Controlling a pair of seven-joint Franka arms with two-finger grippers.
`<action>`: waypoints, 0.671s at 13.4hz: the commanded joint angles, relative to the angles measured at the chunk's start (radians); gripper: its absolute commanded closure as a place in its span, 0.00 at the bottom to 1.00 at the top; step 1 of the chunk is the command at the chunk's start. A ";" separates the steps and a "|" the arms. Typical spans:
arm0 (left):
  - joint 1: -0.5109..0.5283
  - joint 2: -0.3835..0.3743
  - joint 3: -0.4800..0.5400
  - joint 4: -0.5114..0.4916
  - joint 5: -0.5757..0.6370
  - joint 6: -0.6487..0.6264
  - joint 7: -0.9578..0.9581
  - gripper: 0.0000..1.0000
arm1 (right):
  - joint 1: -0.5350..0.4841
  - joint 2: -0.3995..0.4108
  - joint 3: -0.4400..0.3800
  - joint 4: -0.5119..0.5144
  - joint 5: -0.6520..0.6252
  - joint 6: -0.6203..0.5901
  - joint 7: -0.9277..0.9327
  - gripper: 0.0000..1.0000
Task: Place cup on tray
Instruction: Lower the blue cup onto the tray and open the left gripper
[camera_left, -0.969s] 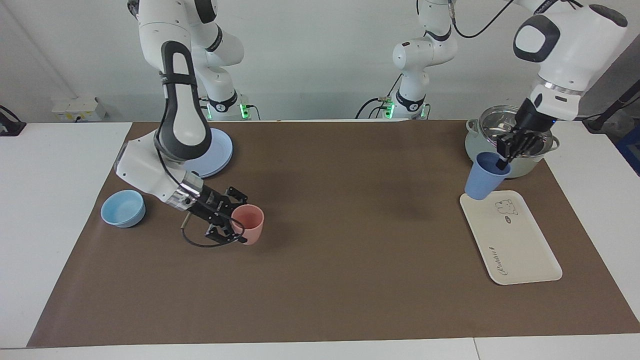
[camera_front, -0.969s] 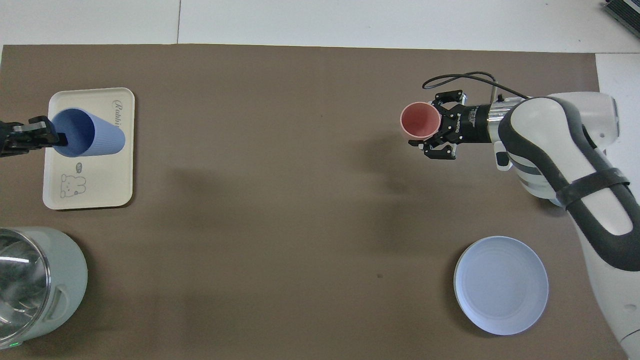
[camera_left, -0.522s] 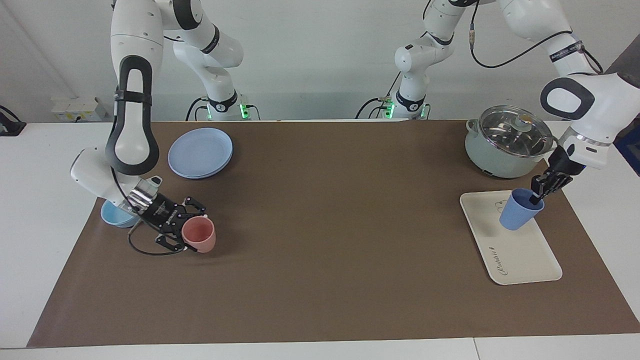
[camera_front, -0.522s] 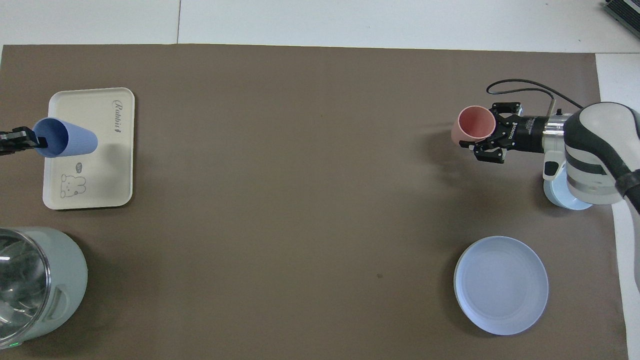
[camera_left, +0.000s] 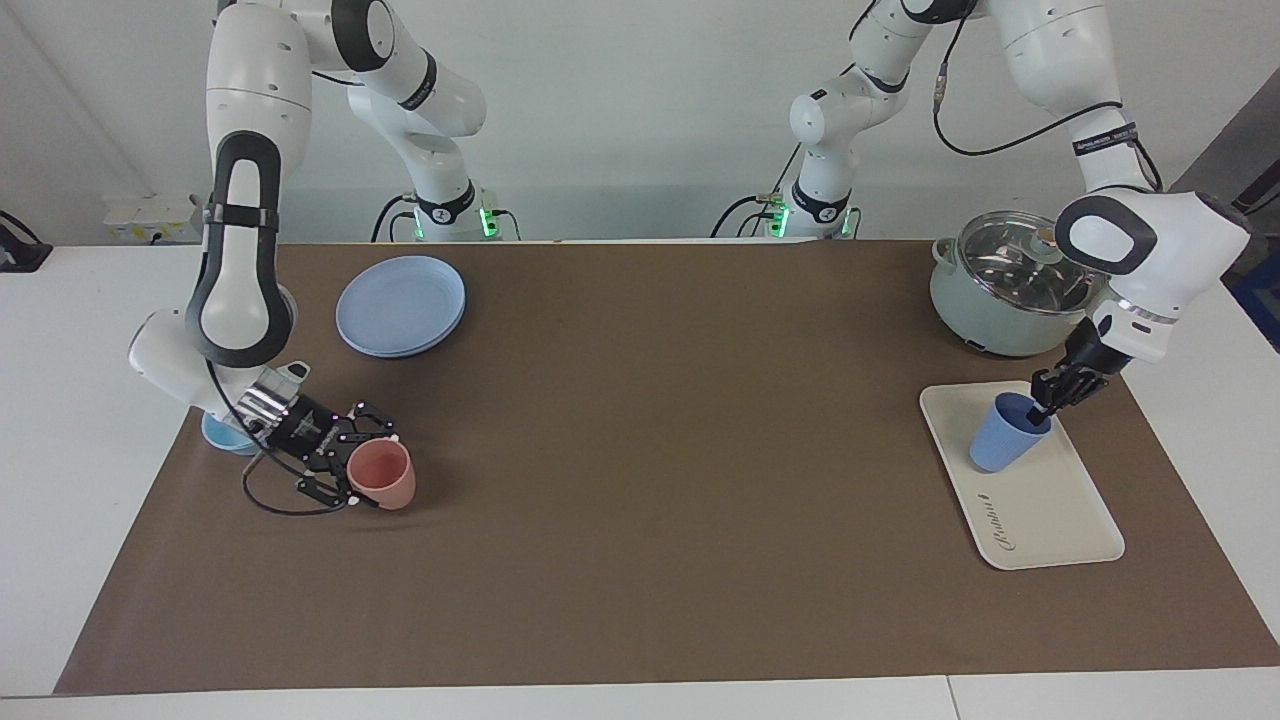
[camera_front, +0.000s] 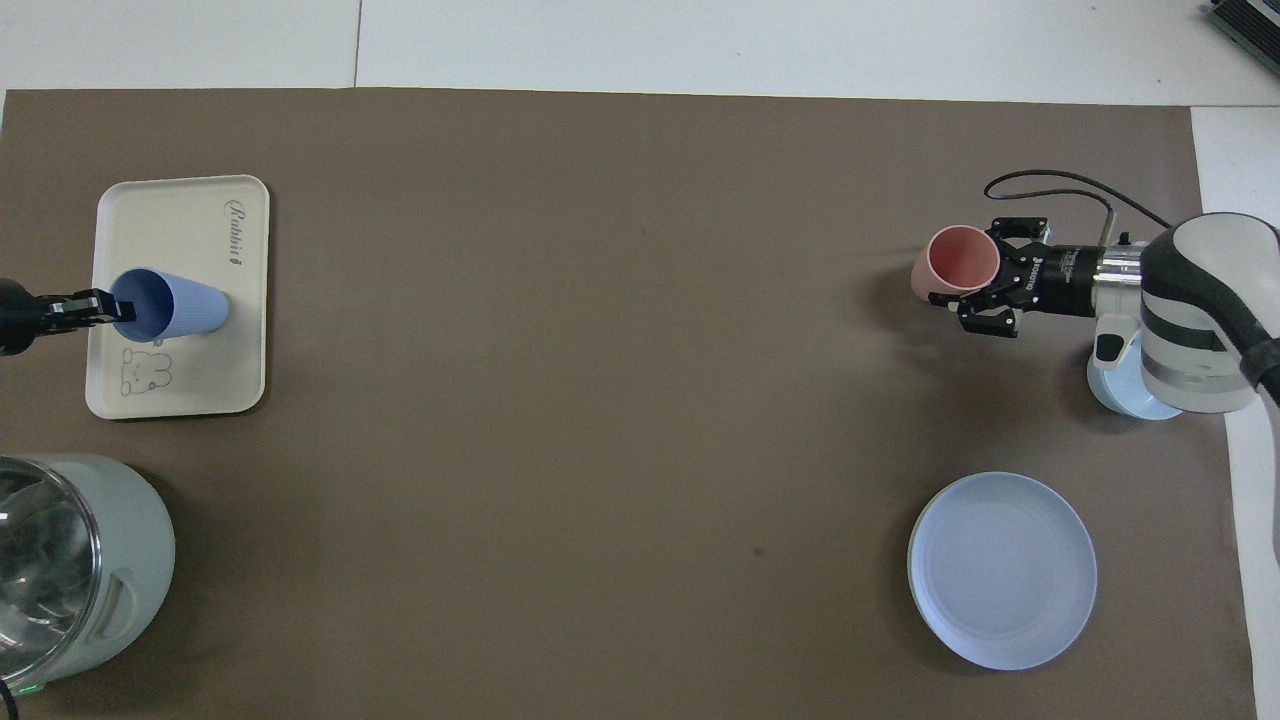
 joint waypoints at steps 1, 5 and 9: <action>0.006 -0.017 -0.008 -0.023 -0.017 0.029 0.039 0.01 | -0.016 -0.023 0.007 -0.054 0.042 0.026 -0.067 0.64; -0.013 -0.070 -0.010 0.095 0.041 -0.116 0.034 0.00 | -0.017 -0.050 0.001 -0.084 0.039 0.074 -0.141 0.01; -0.075 -0.159 -0.011 0.169 0.190 -0.309 -0.002 0.00 | -0.031 -0.060 -0.017 -0.091 -0.002 0.078 -0.179 0.01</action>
